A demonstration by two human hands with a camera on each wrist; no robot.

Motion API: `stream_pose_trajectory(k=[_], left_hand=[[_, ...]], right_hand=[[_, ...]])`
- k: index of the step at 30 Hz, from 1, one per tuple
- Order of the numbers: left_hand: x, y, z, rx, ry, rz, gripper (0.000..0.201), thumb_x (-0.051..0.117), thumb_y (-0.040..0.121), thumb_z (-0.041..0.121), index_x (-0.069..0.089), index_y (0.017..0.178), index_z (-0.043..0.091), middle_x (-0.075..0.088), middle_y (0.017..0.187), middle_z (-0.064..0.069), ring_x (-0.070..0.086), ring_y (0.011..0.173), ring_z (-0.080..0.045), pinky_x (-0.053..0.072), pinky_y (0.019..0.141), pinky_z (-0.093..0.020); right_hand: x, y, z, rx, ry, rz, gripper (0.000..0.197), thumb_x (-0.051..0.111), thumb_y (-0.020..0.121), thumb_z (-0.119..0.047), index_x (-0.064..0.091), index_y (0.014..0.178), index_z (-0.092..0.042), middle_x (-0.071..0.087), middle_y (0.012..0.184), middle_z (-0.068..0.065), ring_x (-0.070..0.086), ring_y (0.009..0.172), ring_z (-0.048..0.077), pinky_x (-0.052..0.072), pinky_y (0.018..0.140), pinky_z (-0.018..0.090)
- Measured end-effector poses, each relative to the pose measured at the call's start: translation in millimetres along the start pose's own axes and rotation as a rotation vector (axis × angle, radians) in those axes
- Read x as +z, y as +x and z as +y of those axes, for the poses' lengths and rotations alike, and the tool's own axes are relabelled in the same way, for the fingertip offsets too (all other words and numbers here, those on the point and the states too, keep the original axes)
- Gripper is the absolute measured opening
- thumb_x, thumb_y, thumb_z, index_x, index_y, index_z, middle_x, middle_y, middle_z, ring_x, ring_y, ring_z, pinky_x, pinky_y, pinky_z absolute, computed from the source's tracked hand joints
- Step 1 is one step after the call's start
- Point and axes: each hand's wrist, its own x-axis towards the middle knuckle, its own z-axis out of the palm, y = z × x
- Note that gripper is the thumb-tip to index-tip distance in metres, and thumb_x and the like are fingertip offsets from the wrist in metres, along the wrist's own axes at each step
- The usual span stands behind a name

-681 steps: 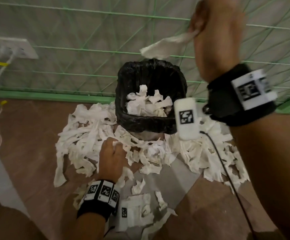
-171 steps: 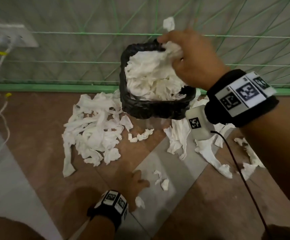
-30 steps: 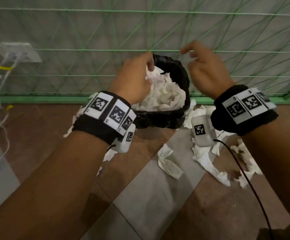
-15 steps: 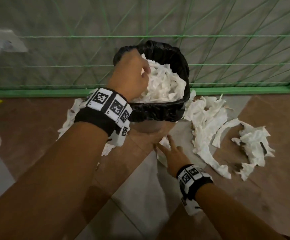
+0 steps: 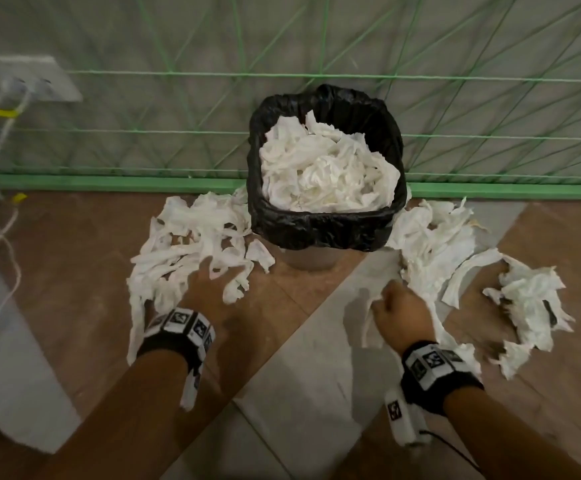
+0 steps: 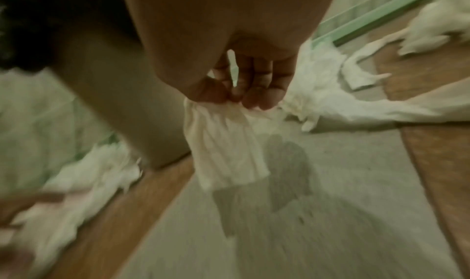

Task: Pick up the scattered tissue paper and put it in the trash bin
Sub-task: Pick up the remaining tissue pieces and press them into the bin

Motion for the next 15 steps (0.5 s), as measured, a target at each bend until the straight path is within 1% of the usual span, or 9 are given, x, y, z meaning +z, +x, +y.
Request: stream_pose_trajectory(k=[2, 4, 6, 8, 9, 10, 12, 13, 15], left_hand=[[12.8, -6.4, 4.8, 0.035, 0.006, 0.035, 0.063, 0.057, 0.091, 0.025, 0.032, 0.148, 0.034, 0.013, 0.158, -0.007, 0.021, 0.143, -0.032, 0.020, 0.120, -0.043], [13.5, -10.6, 9.2, 0.031, -0.084, 0.154, 0.056, 0.058, 0.089, 0.013, 0.043, 0.143, 0.014, 0.033, 0.150, -0.014, 0.037, 0.136, -0.032, 0.025, 0.119, -0.039], [8.1, -14.1, 10.2, 0.027, -0.174, 0.281, 0.052, 0.062, 0.083, 0.003, 0.052, 0.134, 0.008, 0.039, 0.143, -0.017, 0.044, 0.129, -0.035, 0.030, 0.117, -0.039], [-0.2, -16.2, 7.4, -0.007, -0.194, 0.421, 0.054, 0.066, 0.078, -0.002, 0.055, 0.130, 0.010, 0.041, 0.138, -0.019, 0.047, 0.125, -0.038, 0.033, 0.114, -0.041], [-5.8, -17.3, 5.9, -0.031, -0.194, 0.464, 0.054, 0.068, 0.077, -0.002, 0.057, 0.128, 0.009, 0.044, 0.136, -0.020, 0.048, 0.123, -0.039, 0.035, 0.113, -0.042], [-11.4, -18.1, 4.2, -0.039, -0.210, 0.495, 0.049, 0.069, 0.077, -0.003, 0.059, 0.124, 0.005, 0.047, 0.133, -0.022, 0.049, 0.122, -0.040, 0.036, 0.112, -0.044], [-25.7, -19.3, 1.3, -0.053, -0.245, 0.506, 0.028, 0.064, 0.082, -0.001, 0.064, 0.110, -0.003, 0.056, 0.124, -0.025, 0.050, 0.120, -0.039, 0.038, 0.108, -0.042], [-33.4, -20.3, 0.4, -0.074, -0.274, 0.512, 0.021, 0.061, 0.085, 0.001, 0.066, 0.105, -0.004, 0.057, 0.122, -0.026, 0.051, 0.118, -0.039, 0.040, 0.103, -0.042], [-49.2, -25.4, 2.7, -0.111, -0.310, 0.549, 0.019, 0.055, 0.091, 0.003, 0.063, 0.105, -0.006, 0.059, 0.117, -0.028, 0.054, 0.111, -0.043, 0.043, 0.093, -0.045]], right_hand=[[-33.7, 4.7, -7.8, 0.124, 0.128, 0.106, 0.010, 0.051, 0.089, -0.023, 0.049, 0.086, -0.013, 0.051, 0.077, 0.005, 0.050, 0.075, 0.027, 0.031, 0.065, 0.031], [-70.1, 12.2, -16.5, 0.191, 0.288, 0.225, 0.013, 0.045, 0.091, -0.021, 0.050, 0.083, -0.013, 0.048, 0.071, 0.005, 0.045, 0.071, 0.027, 0.026, 0.059, 0.031], [-105.1, 22.2, -27.5, 0.184, 0.492, 0.389, 0.017, 0.043, 0.087, -0.020, 0.052, 0.079, -0.008, 0.049, 0.069, 0.007, 0.045, 0.070, 0.025, 0.023, 0.052, 0.030], [-134.7, 41.8, -36.5, 0.133, 0.594, 0.536, 0.022, 0.044, 0.085, -0.021, 0.055, 0.082, -0.001, 0.051, 0.075, 0.015, 0.046, 0.072, 0.025, 0.025, 0.052, 0.032], [-150.8, 51.4, -44.0, 0.105, 0.630, 0.598, 0.022, 0.045, 0.083, -0.025, 0.056, 0.079, -0.006, 0.051, 0.076, 0.018, 0.047, 0.071, 0.029, 0.035, 0.056, 0.033], [-165.8, 61.1, -51.7, 0.066, 0.672, 0.654, 0.022, 0.046, 0.080, -0.032, 0.053, 0.072, -0.013, 0.051, 0.075, 0.018, 0.050, 0.069, 0.032, 0.044, 0.060, 0.041], [-196.8, 71.2, -71.6, -0.064, 0.706, 0.737, 0.021, 0.050, 0.080, -0.040, 0.046, 0.066, -0.026, 0.052, 0.074, 0.011, 0.058, 0.065, 0.035, 0.052, 0.054, 0.049], [-210.1, 73.6, -82.1, -0.161, 0.691, 0.759, 0.021, 0.053, 0.083, -0.042, 0.044, 0.068, -0.031, 0.054, 0.077, 0.006, 0.062, 0.067, 0.035, 0.054, 0.053, 0.048], [-231.9, 70.5, -109.6, -0.364, 0.671, 0.775, 0.017, 0.053, 0.090, -0.041, 0.042, 0.077, -0.035, 0.054, 0.084, -0.004, 0.067, 0.075, 0.028, 0.058, 0.060, 0.041]])
